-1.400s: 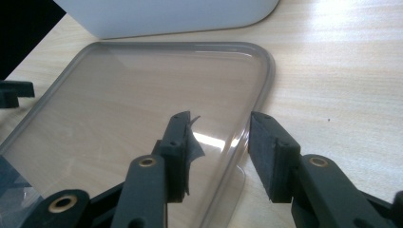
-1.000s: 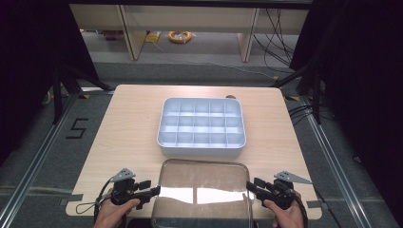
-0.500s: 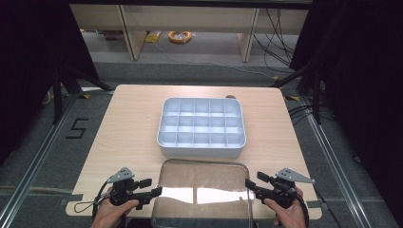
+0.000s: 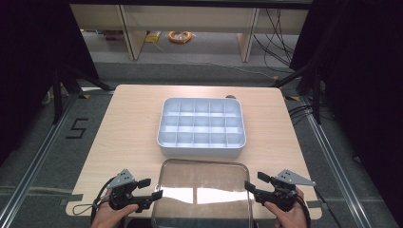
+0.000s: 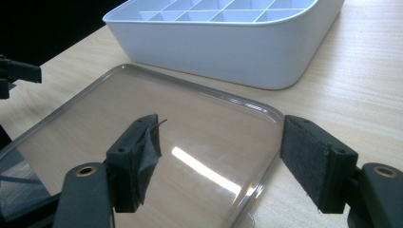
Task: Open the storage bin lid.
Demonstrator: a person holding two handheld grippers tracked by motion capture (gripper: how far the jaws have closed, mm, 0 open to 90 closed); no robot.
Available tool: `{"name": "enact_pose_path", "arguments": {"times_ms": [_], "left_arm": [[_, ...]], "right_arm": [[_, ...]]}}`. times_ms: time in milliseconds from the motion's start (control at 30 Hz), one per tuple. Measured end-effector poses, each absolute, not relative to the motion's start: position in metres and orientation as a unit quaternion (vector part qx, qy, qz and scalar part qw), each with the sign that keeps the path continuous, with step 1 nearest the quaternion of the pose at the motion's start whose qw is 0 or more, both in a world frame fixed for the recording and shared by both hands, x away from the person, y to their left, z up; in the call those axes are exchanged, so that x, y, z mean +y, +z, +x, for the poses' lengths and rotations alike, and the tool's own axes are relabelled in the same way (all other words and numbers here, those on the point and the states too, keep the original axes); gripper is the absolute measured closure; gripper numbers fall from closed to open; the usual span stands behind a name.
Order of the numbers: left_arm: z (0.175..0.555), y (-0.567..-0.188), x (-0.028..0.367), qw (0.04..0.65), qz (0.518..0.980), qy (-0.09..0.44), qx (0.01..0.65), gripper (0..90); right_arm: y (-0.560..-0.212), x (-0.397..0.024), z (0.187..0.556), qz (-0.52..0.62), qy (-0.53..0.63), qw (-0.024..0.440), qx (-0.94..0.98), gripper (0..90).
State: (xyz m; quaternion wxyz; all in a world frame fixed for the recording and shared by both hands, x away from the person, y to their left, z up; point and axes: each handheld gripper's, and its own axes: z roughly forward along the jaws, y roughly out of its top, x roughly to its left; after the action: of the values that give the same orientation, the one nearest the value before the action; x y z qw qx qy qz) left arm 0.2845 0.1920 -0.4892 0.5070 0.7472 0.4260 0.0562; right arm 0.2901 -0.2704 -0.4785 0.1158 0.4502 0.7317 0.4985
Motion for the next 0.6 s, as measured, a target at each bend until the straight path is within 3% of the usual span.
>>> {"name": "enact_pose_path", "arguments": {"times_ms": [167, 300, 600], "left_arm": [[0.28, -0.488, 0.193, 0.501, 0.752, 0.065, 0.423, 27.6], [0.277, -0.488, 0.194, 0.504, 0.753, 0.063, 0.419, 27.0], [0.268, -0.488, 0.195, 0.505, 0.751, 0.069, 0.419, 26.9]], "right_arm": [[-0.478, -0.269, 0.285, 0.444, 0.492, 0.133, 0.737, 29.6], [-0.48, -0.268, 0.278, 0.453, 0.487, 0.114, 0.738, 28.2], [-0.482, -0.27, 0.268, 0.453, 0.488, 0.124, 0.736, 27.2]]}}
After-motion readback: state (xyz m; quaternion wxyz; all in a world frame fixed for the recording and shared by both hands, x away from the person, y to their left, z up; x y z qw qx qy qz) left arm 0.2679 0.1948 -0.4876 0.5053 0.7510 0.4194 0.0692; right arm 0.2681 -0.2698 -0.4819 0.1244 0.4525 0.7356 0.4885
